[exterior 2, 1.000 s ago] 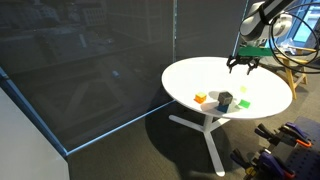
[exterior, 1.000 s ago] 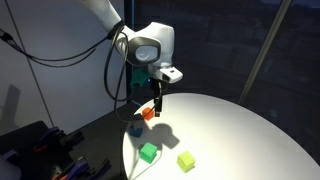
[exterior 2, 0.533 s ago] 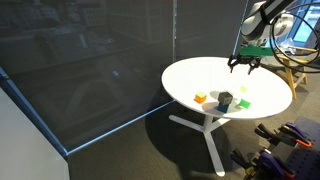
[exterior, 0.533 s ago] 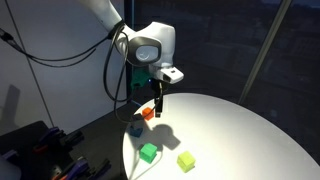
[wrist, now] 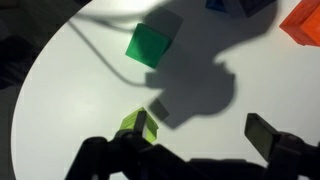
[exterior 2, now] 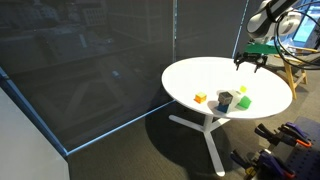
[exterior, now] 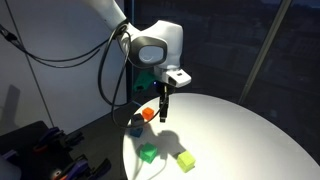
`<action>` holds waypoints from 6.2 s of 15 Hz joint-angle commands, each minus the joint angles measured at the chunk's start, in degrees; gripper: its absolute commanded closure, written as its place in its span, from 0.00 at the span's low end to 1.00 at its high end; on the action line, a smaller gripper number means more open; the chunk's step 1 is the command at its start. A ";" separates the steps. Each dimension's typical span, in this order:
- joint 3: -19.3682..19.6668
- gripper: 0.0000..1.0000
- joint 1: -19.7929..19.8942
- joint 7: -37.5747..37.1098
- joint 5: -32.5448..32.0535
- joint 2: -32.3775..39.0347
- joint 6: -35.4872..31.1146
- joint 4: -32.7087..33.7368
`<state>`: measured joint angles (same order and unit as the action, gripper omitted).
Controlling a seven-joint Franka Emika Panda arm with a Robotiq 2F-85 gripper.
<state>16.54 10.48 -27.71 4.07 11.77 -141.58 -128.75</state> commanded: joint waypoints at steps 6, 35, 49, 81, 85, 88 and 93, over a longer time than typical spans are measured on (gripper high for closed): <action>2.05 0.00 1.37 -7.79 1.20 -0.11 3.64 2.16; 2.40 0.00 1.56 -17.94 3.53 6.83 -0.28 1.36; 2.45 0.00 1.64 -16.43 3.34 5.62 -0.98 -1.30; -0.53 0.00 0.33 -10.31 8.28 13.09 -16.10 -8.11; -0.82 0.00 0.64 -10.12 10.52 13.85 -15.90 -7.73; -0.90 0.00 0.83 -9.99 11.36 14.29 -15.87 -7.32; -0.95 0.00 0.98 -10.17 12.12 15.17 -15.55 -6.40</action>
<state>16.36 10.52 -39.86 14.22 26.07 -156.84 -136.30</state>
